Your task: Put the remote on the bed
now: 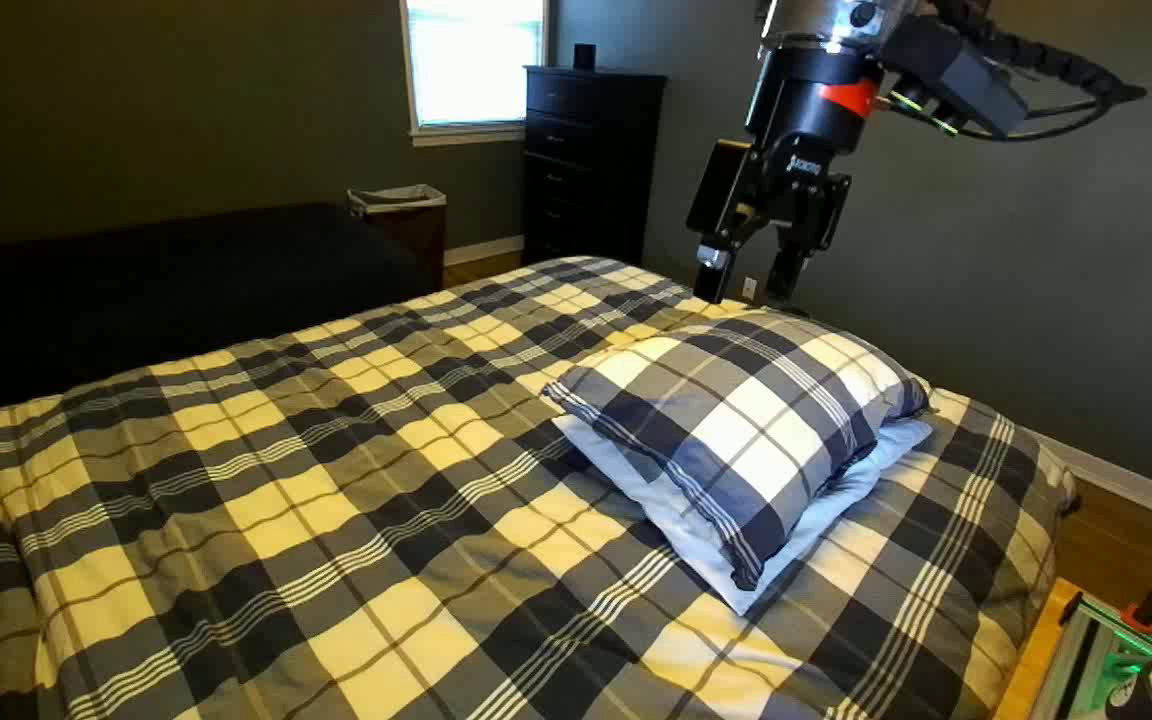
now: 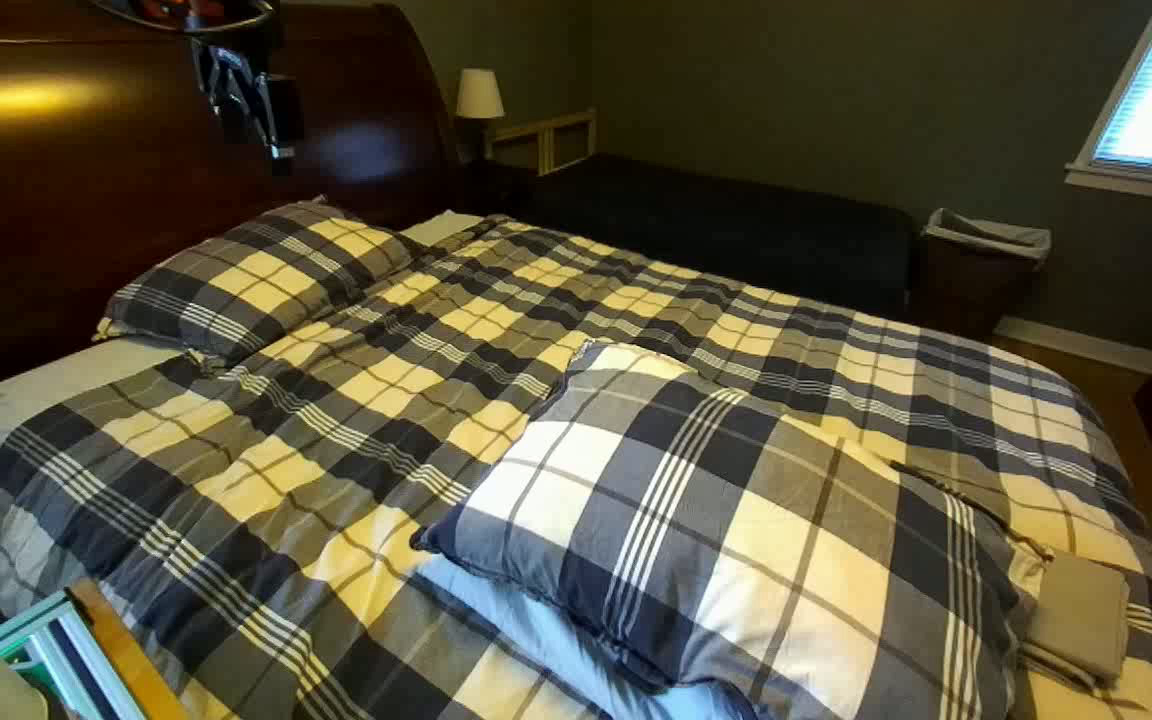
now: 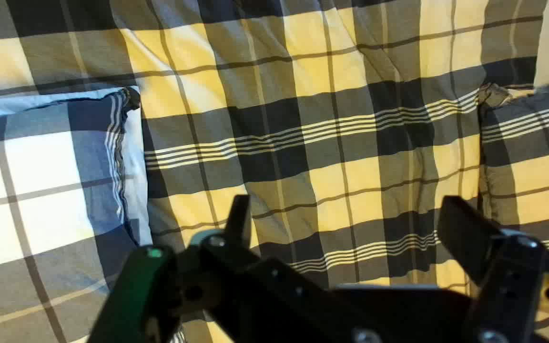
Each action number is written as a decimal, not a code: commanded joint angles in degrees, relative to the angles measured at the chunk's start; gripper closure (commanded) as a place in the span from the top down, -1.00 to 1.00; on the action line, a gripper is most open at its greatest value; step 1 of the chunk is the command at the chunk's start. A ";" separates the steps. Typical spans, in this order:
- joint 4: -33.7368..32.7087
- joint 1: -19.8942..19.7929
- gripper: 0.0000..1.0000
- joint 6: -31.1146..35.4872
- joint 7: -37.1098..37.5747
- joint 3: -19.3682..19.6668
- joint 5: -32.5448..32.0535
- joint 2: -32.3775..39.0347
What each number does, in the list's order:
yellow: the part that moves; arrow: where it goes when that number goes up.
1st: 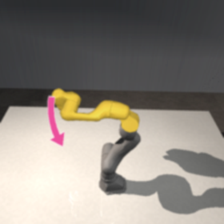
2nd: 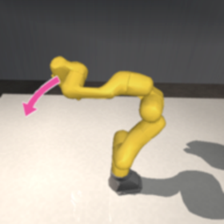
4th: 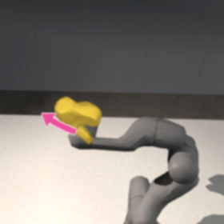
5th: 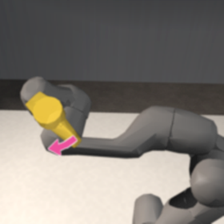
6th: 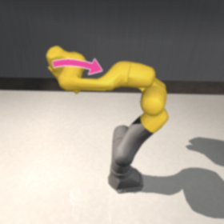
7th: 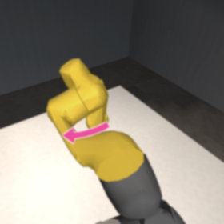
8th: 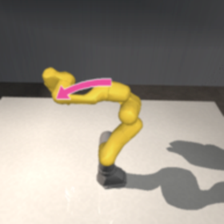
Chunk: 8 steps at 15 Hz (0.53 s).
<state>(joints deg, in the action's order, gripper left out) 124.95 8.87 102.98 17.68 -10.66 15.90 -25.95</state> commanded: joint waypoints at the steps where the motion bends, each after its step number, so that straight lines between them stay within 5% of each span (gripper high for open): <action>1: -0.12 -0.45 1.00 -0.16 -0.14 -0.34 0.14 0.01; 8: 2.00 -3.18 1.00 0.71 2.74 0.21 -2.73 0.71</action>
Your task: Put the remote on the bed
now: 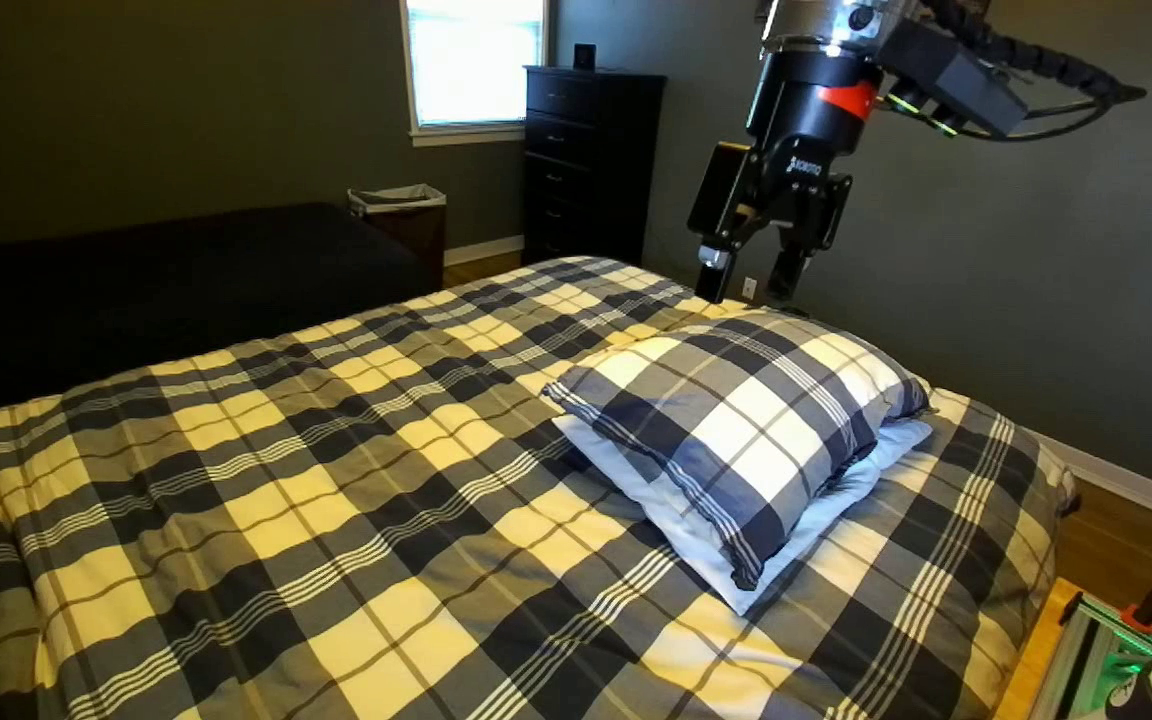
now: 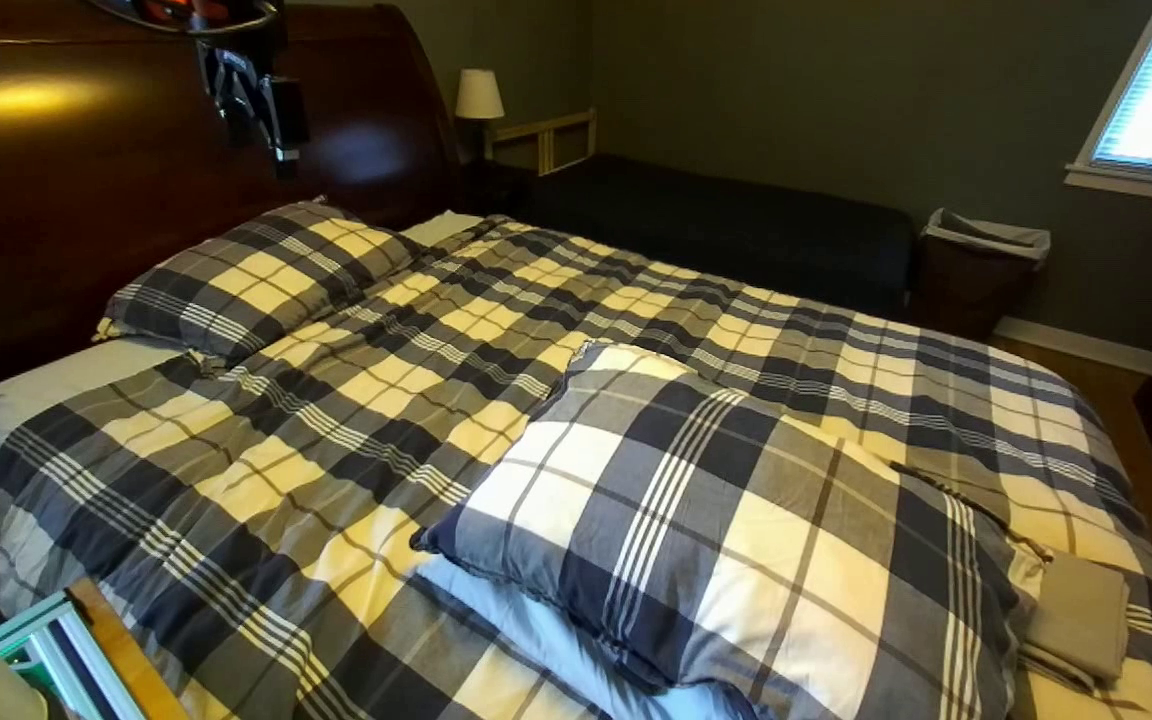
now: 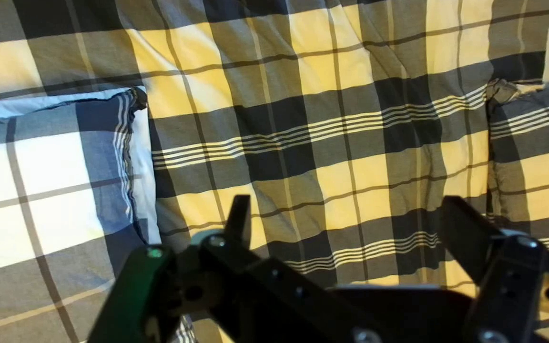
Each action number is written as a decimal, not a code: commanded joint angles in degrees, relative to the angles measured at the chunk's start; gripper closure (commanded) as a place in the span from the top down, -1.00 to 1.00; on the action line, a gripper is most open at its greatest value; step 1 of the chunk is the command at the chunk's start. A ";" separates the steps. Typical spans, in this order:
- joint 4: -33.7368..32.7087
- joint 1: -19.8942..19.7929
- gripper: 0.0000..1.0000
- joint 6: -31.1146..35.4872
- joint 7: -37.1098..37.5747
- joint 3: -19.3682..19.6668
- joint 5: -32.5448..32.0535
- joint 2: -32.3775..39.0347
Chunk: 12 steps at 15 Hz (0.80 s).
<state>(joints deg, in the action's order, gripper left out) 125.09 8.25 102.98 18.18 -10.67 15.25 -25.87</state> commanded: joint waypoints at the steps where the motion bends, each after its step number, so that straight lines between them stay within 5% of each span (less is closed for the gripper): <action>1: 3.13 -3.84 1.00 1.05 3.13 0.76 -3.23 0.46; 7: 9.78 -12.12 1.00 3.38 1.51 5.45 -17.57 1.03; 12: 15.82 -13.10 1.00 9.61 -9.88 11.04 -20.62 1.93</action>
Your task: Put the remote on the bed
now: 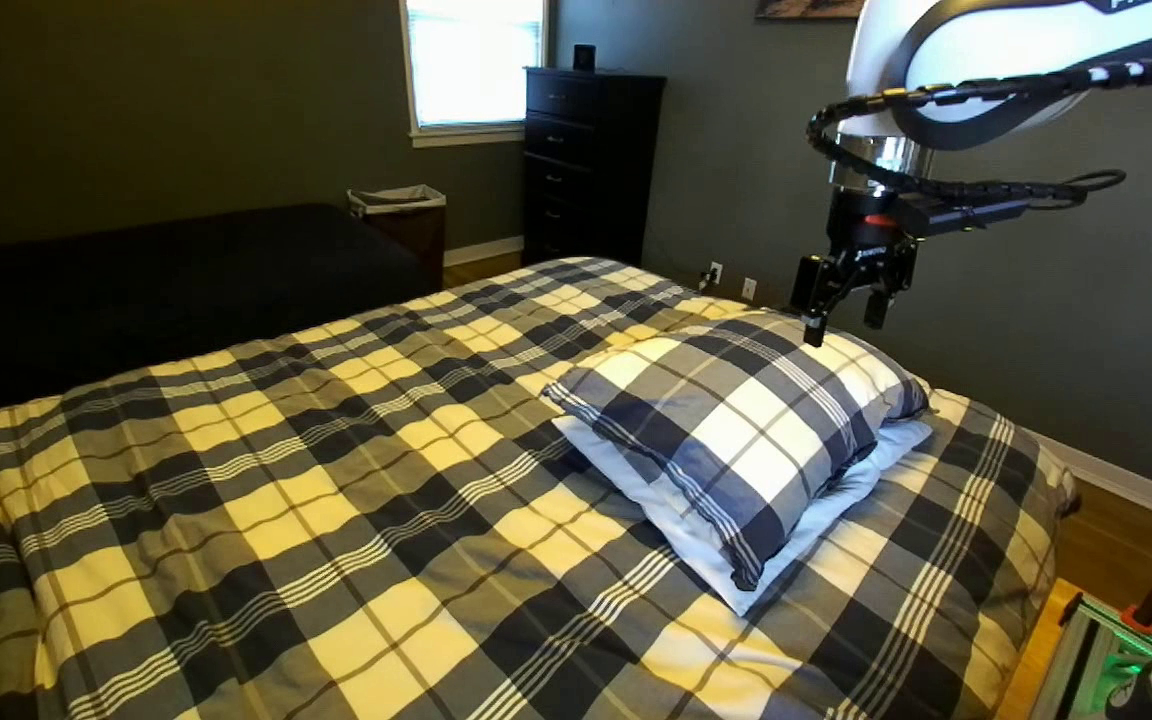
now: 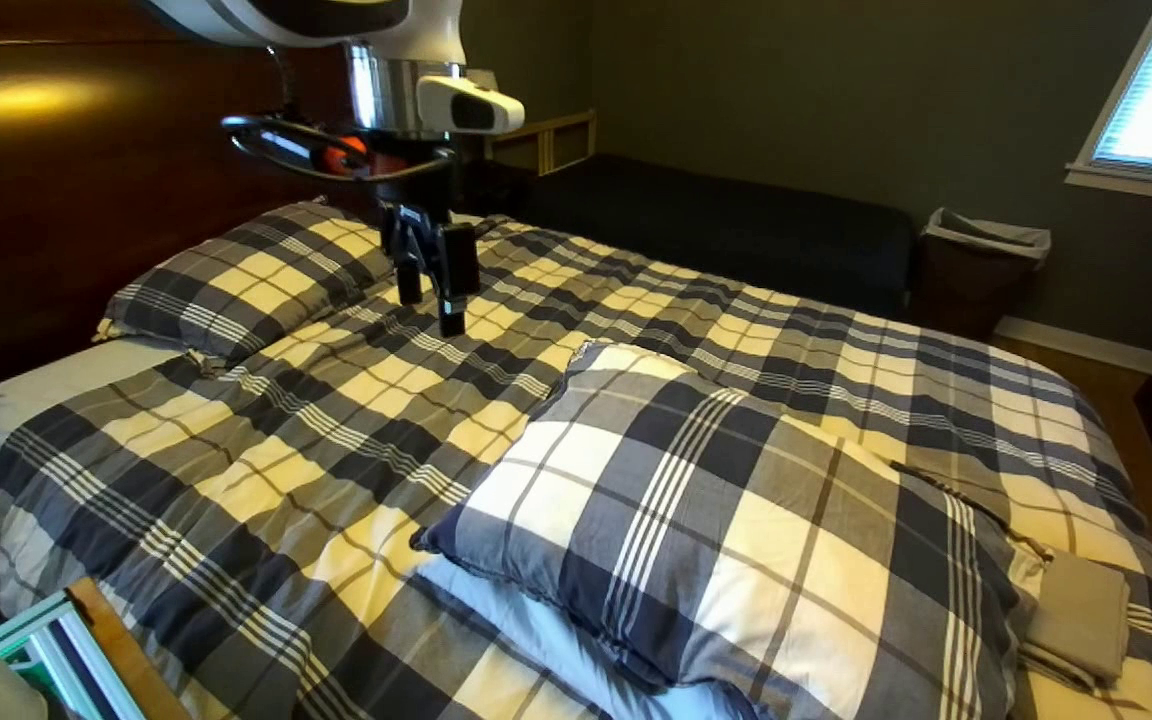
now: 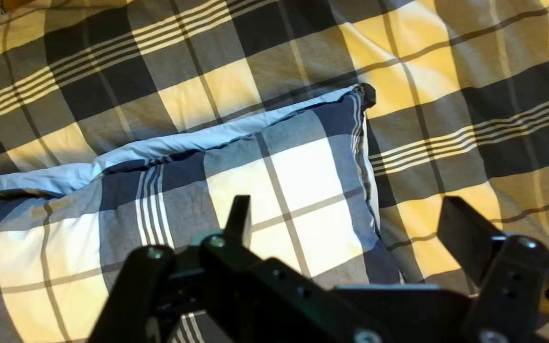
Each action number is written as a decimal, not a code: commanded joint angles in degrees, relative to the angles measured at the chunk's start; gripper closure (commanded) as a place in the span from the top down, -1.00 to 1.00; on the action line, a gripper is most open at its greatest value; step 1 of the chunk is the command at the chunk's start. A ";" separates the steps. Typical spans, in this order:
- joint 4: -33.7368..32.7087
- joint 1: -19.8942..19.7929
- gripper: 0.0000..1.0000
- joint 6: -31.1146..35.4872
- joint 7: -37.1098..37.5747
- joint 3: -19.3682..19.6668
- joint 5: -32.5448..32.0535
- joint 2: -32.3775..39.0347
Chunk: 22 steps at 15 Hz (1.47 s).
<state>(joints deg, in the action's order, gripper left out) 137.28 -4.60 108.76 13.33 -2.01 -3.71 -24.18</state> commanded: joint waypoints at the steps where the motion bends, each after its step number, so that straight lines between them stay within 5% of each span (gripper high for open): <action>1: 4.86 -0.57 1.00 5.73 -6.72 3.12 -2.61 0.54; 12: 4.63 -0.84 1.00 5.89 -7.68 3.57 -3.91 2.39; 22: 7.75 -2.32 1.00 9.50 -35.30 10.78 -12.49 10.52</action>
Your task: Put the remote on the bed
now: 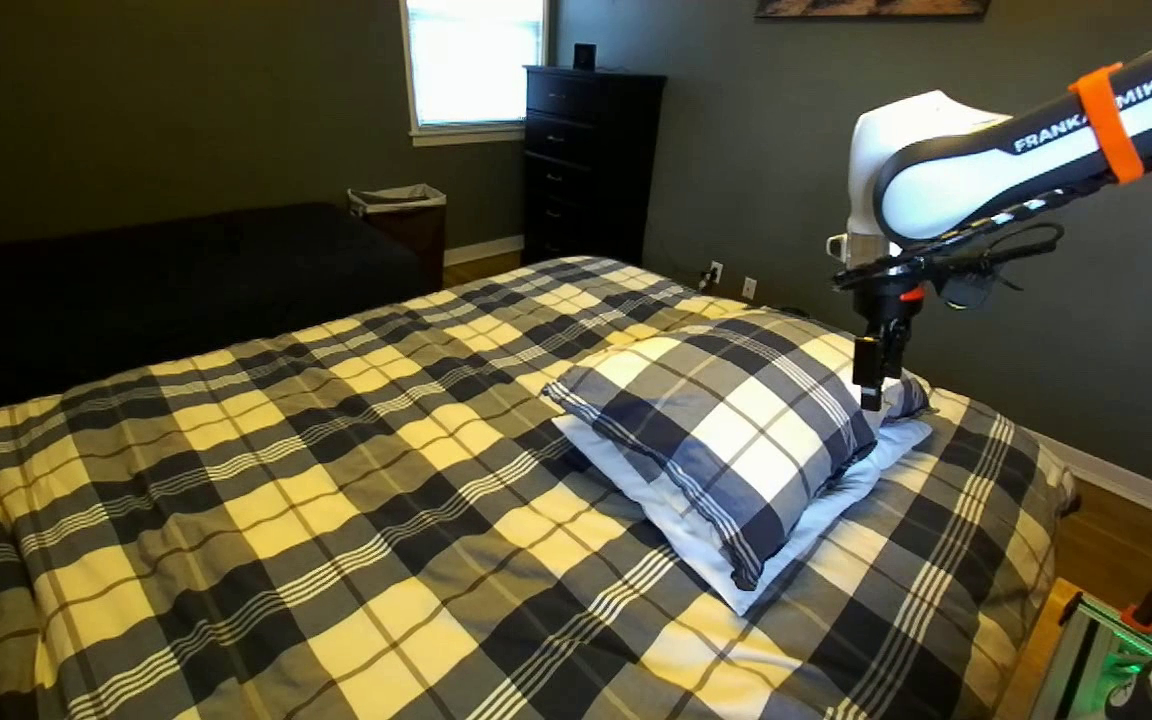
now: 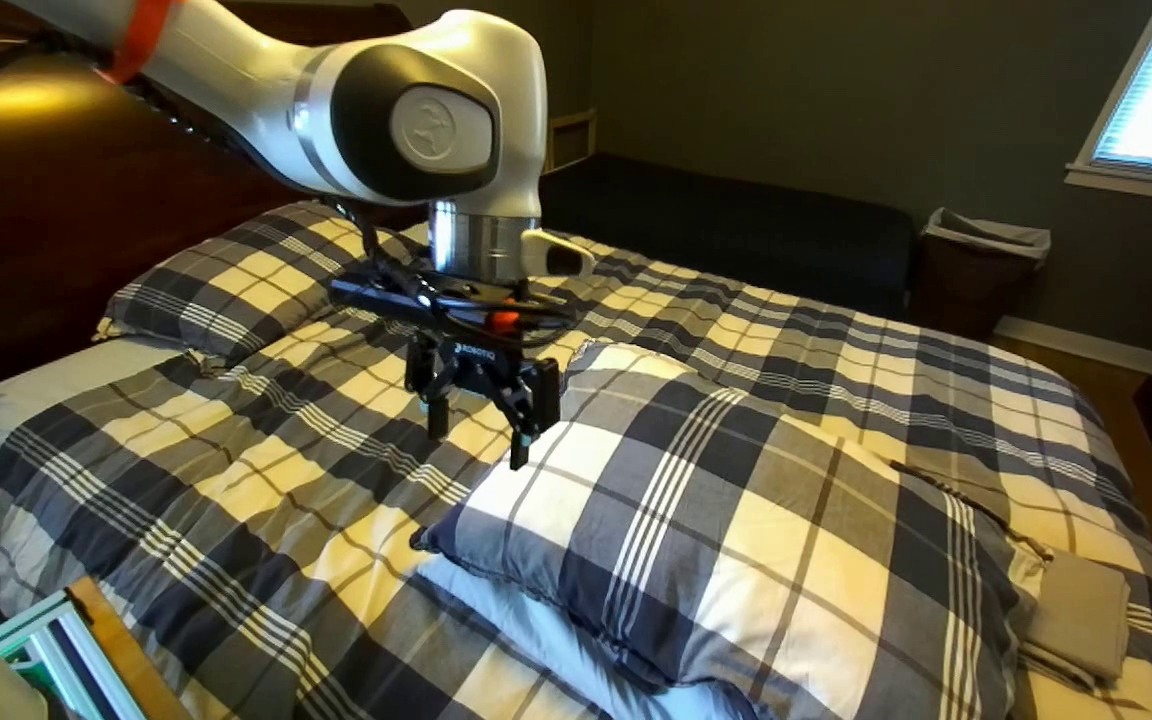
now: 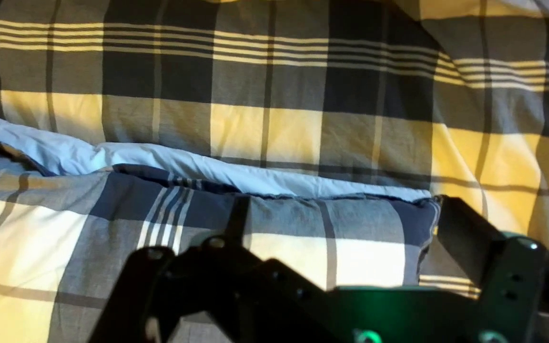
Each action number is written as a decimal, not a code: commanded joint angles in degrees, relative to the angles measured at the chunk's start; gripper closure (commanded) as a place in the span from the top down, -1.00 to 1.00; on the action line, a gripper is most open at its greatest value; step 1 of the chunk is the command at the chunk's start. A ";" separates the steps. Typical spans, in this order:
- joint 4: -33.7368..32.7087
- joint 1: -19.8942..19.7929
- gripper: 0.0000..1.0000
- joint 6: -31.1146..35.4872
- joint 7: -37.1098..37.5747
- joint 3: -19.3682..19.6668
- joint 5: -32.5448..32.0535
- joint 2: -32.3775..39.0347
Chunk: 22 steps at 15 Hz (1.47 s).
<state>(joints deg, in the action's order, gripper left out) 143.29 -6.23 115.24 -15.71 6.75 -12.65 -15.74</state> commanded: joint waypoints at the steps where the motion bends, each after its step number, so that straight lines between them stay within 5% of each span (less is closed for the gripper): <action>1: 2.46 -1.17 1.00 4.66 -7.46 2.71 -4.85 2.51; 5: 5.83 -4.05 1.00 15.45 -10.12 6.40 -7.38 4.74; 14: 4.07 -12.05 1.00 25.70 -14.70 14.88 -4.28 17.68; 22: 3.40 -16.75 1.00 40.89 -15.26 13.33 1.97 29.77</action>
<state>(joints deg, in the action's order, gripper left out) 147.68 -21.10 150.63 -29.87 21.81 -14.35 9.20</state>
